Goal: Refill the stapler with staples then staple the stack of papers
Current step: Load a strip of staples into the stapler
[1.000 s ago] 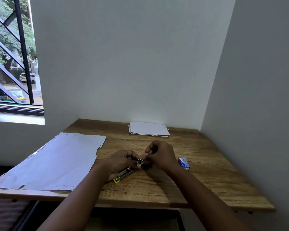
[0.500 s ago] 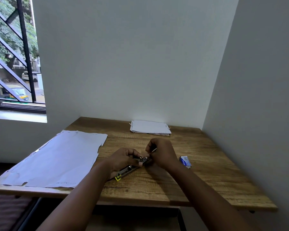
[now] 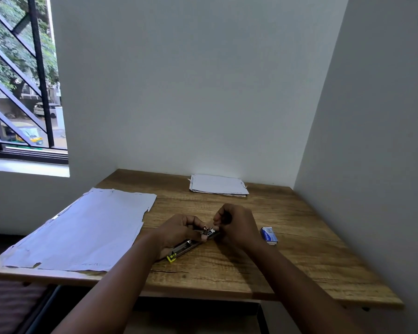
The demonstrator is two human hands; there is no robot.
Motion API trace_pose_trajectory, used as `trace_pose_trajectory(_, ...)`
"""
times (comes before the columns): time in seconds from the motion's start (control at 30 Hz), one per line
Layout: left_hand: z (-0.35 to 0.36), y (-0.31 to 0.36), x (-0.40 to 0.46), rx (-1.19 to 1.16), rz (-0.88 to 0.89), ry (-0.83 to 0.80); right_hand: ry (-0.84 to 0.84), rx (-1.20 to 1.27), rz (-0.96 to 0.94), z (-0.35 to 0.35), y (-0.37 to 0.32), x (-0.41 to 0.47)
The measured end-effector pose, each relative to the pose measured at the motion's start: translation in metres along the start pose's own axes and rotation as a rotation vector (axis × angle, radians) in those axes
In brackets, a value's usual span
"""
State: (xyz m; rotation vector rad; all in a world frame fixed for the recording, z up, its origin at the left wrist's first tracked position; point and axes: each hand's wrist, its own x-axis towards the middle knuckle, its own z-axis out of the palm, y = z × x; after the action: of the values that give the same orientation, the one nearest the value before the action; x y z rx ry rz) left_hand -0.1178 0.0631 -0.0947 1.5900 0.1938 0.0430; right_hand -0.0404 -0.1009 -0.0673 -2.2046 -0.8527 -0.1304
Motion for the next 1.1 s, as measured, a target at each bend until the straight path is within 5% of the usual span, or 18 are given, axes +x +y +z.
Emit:
trace_pose_trajectory(0.27, -0.002, -0.002, 0.003, -0.004, 0.001, -0.018, 0.049, -0.053, -0.065, 0.000, 0.003, 0.001)
trace_pose_trajectory(0.43, -0.003, -0.007, 0.007, -0.042, 0.033, -0.038, -0.130, -0.113, -0.213, 0.007, 0.010, -0.002)
trace_pose_trajectory(0.6, -0.004, -0.007, 0.007, -0.017, 0.023, -0.031, 0.015, -0.202, -0.130, 0.003, 0.024, 0.006)
trace_pose_trajectory(0.87, -0.007, -0.005, 0.008, -0.104, 0.024, -0.103, 0.027, 0.341, 0.279, 0.001, 0.036, 0.004)
trace_pose_trajectory(1.1, -0.005, -0.002, 0.008, -0.189, 0.032, -0.127, 0.063, 0.756, 0.318, 0.003, 0.018, 0.005)
